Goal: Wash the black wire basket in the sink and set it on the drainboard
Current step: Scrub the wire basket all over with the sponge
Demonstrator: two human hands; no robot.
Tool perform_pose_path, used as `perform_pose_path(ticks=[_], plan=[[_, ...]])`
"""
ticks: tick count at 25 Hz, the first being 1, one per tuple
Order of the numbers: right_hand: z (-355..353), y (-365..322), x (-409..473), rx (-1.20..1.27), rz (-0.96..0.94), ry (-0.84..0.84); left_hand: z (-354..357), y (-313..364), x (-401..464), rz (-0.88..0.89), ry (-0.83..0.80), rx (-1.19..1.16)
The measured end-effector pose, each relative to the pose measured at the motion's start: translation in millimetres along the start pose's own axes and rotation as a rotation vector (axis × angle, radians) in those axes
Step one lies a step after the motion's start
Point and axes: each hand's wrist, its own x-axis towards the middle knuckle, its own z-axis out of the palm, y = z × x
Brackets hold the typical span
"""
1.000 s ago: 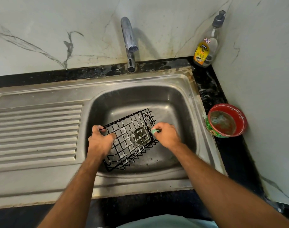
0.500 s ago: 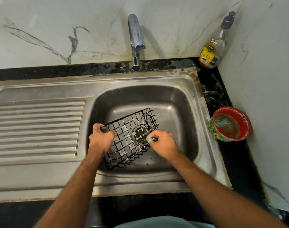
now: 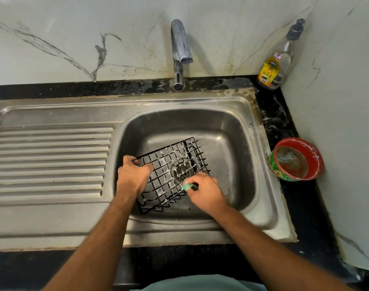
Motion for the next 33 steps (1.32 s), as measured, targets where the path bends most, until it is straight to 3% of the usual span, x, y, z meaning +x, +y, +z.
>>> perform_pose_path(ticks=[5, 9, 14, 19, 24, 30, 33], plan=[[-18.0, 5.8, 3.8, -0.193, -0.142, -0.096, -1.4, 10.3, -5.3, -0.073, -0.007, 0.005], [-11.4, -12.4, -1.5, -0.060, -0.253, 0.006, -2.4, 13.2, -5.6, -0.131, 0.002, -0.008], [-11.9, -9.0, -0.5, 0.018, -0.105, 0.071, -2.8, 12.0, -6.9, -0.104, -0.009, -0.036], [3.1, -39.1, -33.6, 0.065, -0.288, 0.019, -5.3, 22.2, -18.1, -0.127, -0.035, -0.080], [-10.5, -34.8, -32.3, 0.153, -0.324, 0.249, -12.0, 28.1, -26.4, -0.192, -0.184, -0.235], [-8.0, -38.4, -47.9, -0.160, -0.734, 0.313, -4.8, 42.8, -28.7, -0.180, -0.206, -0.401], [-19.2, -32.0, -35.5, -0.187, -0.589, 0.499, -1.2, 48.8, -31.4, -0.174, -0.175, -0.472]])
